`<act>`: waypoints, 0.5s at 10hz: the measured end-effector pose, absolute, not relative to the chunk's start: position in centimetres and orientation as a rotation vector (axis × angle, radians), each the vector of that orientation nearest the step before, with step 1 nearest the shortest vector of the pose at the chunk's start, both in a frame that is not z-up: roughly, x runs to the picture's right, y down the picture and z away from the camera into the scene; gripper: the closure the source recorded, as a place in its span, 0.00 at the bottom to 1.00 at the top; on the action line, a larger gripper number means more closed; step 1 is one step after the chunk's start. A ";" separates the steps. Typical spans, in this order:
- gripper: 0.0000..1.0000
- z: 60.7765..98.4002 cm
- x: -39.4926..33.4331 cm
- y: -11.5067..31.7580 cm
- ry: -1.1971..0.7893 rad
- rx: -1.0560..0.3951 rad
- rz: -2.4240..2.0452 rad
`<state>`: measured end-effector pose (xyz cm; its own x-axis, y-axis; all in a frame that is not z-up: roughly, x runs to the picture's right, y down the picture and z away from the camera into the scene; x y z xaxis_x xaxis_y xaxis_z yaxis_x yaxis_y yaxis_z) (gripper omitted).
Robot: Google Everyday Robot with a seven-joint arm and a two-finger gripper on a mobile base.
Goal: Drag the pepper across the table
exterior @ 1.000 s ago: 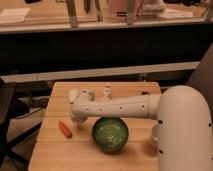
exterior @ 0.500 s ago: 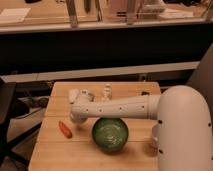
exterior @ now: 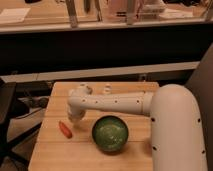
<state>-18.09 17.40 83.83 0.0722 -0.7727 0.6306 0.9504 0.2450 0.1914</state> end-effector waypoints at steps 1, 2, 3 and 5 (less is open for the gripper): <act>0.24 83.6 -18.6 17.5 -0.732 -0.307 -1.347; 0.20 83.3 -19.3 17.6 -0.749 -0.311 -1.385; 0.20 83.1 -19.9 17.8 -0.759 -0.315 -1.417; 0.20 82.1 -22.0 18.8 -0.768 -0.318 -1.525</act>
